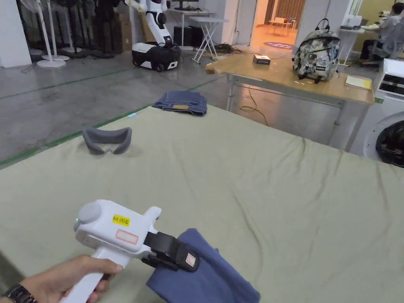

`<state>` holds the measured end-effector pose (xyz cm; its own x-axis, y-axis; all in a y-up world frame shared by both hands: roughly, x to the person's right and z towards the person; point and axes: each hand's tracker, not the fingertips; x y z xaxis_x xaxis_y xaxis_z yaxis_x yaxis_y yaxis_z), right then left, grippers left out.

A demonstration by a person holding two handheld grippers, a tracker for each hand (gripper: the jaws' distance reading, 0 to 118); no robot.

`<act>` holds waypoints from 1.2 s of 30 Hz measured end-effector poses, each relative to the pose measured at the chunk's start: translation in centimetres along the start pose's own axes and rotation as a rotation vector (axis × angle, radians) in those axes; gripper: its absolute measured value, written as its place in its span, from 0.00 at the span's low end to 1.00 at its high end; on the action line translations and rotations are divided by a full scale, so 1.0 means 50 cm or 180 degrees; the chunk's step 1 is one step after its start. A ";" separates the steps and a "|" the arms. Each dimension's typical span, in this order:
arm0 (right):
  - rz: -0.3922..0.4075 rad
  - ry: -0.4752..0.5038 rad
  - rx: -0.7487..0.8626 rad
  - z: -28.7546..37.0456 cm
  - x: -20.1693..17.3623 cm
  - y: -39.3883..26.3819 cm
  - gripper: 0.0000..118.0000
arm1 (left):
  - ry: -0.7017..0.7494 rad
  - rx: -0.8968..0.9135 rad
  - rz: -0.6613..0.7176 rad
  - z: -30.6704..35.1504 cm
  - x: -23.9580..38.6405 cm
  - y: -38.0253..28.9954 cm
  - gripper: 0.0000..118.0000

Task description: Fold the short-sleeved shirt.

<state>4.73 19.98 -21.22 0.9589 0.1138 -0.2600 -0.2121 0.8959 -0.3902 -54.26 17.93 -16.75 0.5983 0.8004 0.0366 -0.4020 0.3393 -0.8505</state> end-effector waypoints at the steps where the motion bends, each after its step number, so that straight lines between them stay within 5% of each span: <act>1: 0.0018 -0.0012 -0.0003 -0.003 -0.004 0.002 0.00 | 0.0234 0.0036 -0.0014 0.048 -0.020 0.018 0.17; 14: 0.0117 -0.0275 -0.0306 -0.032 -0.019 -0.050 0.00 | 0.1513 0.0161 0.0380 0.421 -0.155 0.121 0.17; 19: 0.0114 -0.0290 -0.0380 -0.037 -0.030 -0.065 0.00 | 0.2034 0.0106 0.0660 0.444 -0.199 0.127 0.21; 22: 0.0097 -0.0276 -0.0383 -0.033 -0.036 -0.065 0.00 | 0.2378 0.0173 0.0535 0.438 -0.203 0.125 0.41; 29: 0.0257 -0.0269 -0.0296 -0.031 -0.042 -0.063 0.00 | 0.3018 0.0502 0.0274 0.490 -0.164 0.140 0.41; 36: 0.0086 -0.0162 -0.0275 -0.035 -0.037 -0.066 0.00 | 0.2785 0.0699 0.0066 0.417 -0.132 0.091 0.39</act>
<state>3.34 16.09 -20.99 0.9605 0.1612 -0.2270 -0.2514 0.8522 -0.4589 -74.51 24.48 -9.91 0.8669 0.1759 -0.4663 -0.4883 0.4874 -0.7239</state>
